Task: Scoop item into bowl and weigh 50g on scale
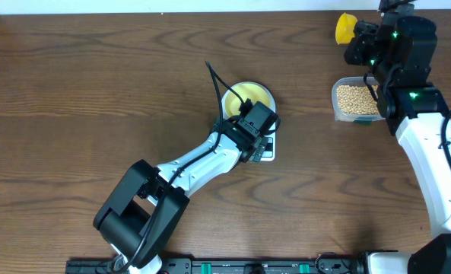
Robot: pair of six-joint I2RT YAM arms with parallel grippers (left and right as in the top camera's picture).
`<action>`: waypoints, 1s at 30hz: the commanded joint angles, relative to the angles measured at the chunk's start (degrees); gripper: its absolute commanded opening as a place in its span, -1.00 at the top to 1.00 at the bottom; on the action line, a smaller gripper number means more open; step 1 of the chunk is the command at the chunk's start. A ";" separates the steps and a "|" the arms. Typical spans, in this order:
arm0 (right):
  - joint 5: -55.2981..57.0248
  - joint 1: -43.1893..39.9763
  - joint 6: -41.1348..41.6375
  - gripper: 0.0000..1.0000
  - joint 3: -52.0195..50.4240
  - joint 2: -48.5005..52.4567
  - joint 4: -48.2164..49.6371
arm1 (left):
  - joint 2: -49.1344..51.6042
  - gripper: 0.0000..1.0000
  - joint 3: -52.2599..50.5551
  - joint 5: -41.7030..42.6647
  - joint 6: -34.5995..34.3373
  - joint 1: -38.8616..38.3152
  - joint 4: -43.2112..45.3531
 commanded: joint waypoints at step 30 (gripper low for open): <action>-0.35 0.00 -0.79 0.97 0.68 0.26 -0.66 | 0.24 -0.99 -0.15 -1.18 0.35 -0.07 -0.22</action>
